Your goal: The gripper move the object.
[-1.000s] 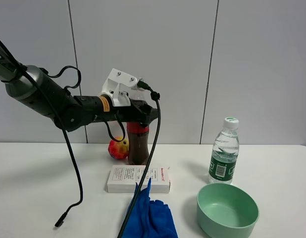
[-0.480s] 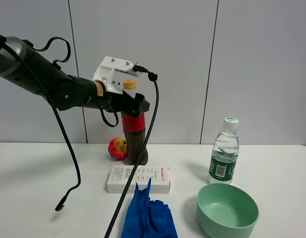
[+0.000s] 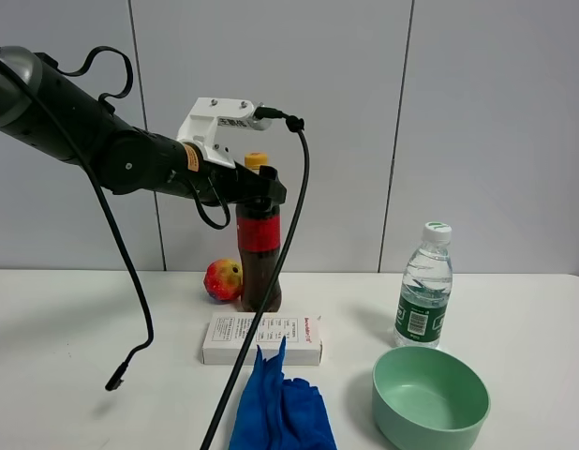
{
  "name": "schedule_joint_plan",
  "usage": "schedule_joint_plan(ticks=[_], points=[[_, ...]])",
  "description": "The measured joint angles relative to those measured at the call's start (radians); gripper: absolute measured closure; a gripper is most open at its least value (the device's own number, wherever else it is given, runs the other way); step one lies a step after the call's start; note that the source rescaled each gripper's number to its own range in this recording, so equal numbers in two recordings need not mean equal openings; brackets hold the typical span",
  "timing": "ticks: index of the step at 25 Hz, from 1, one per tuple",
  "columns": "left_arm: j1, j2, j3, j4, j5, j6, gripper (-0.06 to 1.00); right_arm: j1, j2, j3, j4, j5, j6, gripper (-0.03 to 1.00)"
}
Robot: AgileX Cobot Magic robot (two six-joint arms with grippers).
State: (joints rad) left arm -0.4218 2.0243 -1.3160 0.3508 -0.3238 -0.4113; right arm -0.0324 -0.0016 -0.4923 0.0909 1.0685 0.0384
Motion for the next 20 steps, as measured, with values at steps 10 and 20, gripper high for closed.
schedule_joint_plan(ticks=[10,20], points=[[-0.046,-0.058,0.0,-0.019,0.146,-0.003,0.11,0.0,0.0,0.0,0.0,0.0,0.0,-0.03],[-0.061,-0.135,0.0,-0.084,0.448,0.024,0.11,0.0,0.0,0.0,0.0,0.0,0.0,-0.03]])
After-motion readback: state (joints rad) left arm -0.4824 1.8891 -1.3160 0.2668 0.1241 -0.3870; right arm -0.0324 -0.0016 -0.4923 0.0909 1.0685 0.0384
